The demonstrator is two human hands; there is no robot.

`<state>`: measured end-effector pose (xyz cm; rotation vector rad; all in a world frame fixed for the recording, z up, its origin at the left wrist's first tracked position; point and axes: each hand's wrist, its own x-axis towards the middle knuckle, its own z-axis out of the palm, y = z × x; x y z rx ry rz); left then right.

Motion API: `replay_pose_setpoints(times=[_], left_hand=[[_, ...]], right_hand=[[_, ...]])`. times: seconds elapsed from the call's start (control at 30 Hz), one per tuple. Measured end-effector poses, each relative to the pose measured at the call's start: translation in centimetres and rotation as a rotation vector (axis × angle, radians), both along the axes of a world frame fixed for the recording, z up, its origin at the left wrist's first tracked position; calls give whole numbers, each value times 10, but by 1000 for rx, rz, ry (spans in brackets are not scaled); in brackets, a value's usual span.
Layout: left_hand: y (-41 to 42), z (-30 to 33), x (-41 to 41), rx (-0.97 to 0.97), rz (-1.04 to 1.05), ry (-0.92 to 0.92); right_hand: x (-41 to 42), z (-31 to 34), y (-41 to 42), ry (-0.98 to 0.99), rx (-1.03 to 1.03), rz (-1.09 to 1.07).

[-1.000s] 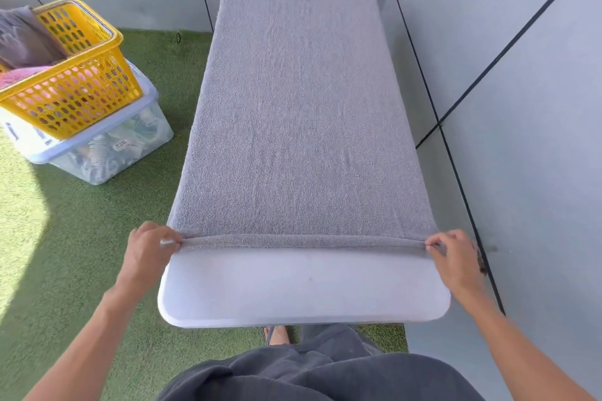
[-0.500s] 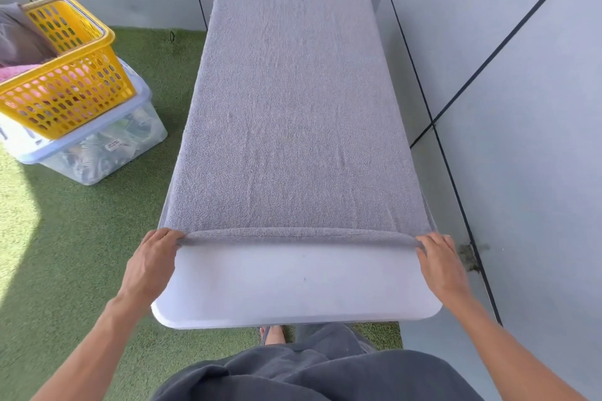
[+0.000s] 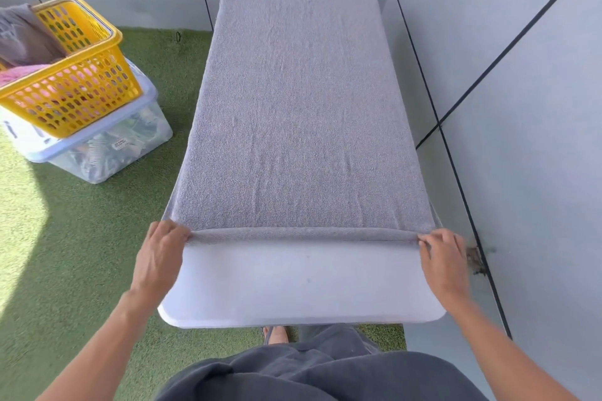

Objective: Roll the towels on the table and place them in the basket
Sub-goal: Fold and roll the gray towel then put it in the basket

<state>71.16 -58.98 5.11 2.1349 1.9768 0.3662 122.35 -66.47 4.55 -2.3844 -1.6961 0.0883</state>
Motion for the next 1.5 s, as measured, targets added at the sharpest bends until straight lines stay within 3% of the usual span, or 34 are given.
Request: replay_pose_setpoints(times=[0.2, 0.33, 0.5, 0.57, 0.67, 0.8, 0.93, 1.17, 1.3, 1.4, 1.5], left_hand=[[-15, -16, 10, 36, -41, 56], [11, -9, 3, -60, -53, 35], [22, -3, -28, -426, -96, -36], [26, 0, -31, -559, -83, -67], [29, 4, -21, -474, 31, -235], [9, -1, -6, -83, 34, -61], [-28, -12, 9, 25, -22, -16], [-4, -7, 11, -69, -23, 36], [12, -8, -8, -238, -85, 57], [18, -6, -19, -431, -53, -55], [29, 2, -19, -478, 67, -241]], right_hand=[[-5, -8, -3, -18, -105, 29], [7, -1, 14, 8, -200, 29], [39, 9, 17, 148, -494, 185], [41, 14, 17, 255, -530, 151], [31, 16, 18, 436, -340, -19], [8, 2, -1, 78, -28, -32], [-5, -5, -20, -79, -74, 35], [-1, -5, 0, 77, -43, 79], [21, 2, 0, 51, -247, 162], [35, 13, 7, 167, -458, 179], [32, 21, 18, 369, -437, 68]])
